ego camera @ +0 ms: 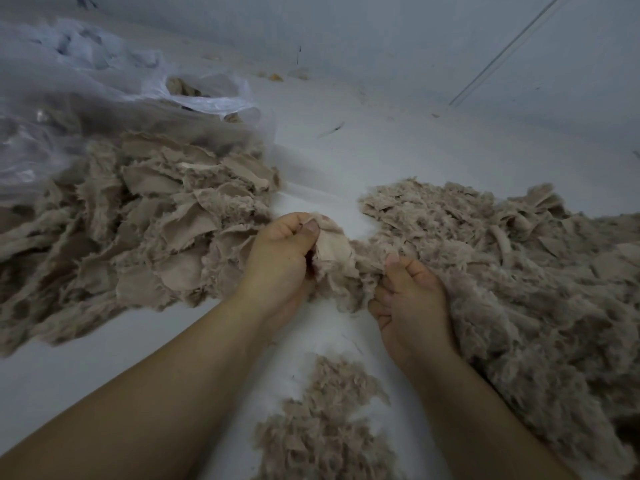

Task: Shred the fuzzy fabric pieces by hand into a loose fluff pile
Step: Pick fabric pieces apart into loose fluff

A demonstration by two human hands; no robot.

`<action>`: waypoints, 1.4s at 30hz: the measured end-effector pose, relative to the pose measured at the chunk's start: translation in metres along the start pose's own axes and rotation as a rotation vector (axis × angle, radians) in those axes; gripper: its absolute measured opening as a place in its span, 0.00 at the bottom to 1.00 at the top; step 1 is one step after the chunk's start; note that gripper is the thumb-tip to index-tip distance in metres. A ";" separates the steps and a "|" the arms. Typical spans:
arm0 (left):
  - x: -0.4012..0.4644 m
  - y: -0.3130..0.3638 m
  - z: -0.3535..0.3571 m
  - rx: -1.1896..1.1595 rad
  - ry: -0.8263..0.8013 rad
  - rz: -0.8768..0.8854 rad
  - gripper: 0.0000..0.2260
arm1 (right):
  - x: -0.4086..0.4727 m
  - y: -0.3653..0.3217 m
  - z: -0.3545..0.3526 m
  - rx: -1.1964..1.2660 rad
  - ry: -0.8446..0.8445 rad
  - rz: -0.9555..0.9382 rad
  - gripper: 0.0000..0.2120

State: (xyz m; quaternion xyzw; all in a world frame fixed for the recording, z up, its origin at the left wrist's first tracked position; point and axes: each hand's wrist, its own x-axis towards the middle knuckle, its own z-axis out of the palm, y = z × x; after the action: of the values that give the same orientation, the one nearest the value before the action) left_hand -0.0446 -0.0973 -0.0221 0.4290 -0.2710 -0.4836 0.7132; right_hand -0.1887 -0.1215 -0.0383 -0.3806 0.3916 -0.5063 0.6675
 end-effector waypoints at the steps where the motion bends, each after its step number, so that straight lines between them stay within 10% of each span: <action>1: 0.001 0.001 -0.001 -0.018 0.020 0.020 0.12 | 0.000 0.000 -0.001 0.002 0.011 -0.004 0.18; 15: 0.000 0.001 0.002 -0.027 -0.073 -0.005 0.09 | 0.002 0.003 0.001 -0.133 0.094 -0.023 0.11; 21: -0.002 -0.006 0.010 0.068 -0.121 0.012 0.09 | -0.003 0.003 0.000 -0.211 -0.139 -0.098 0.06; 42: 0.007 0.010 0.001 -0.163 -0.063 0.032 0.09 | -0.002 -0.001 0.003 -0.201 0.112 0.014 0.06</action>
State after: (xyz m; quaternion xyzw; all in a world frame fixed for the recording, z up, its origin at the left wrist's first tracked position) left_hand -0.0382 -0.1026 -0.0132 0.3498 -0.2596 -0.5059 0.7445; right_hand -0.1864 -0.1198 -0.0359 -0.4137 0.4796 -0.4803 0.6067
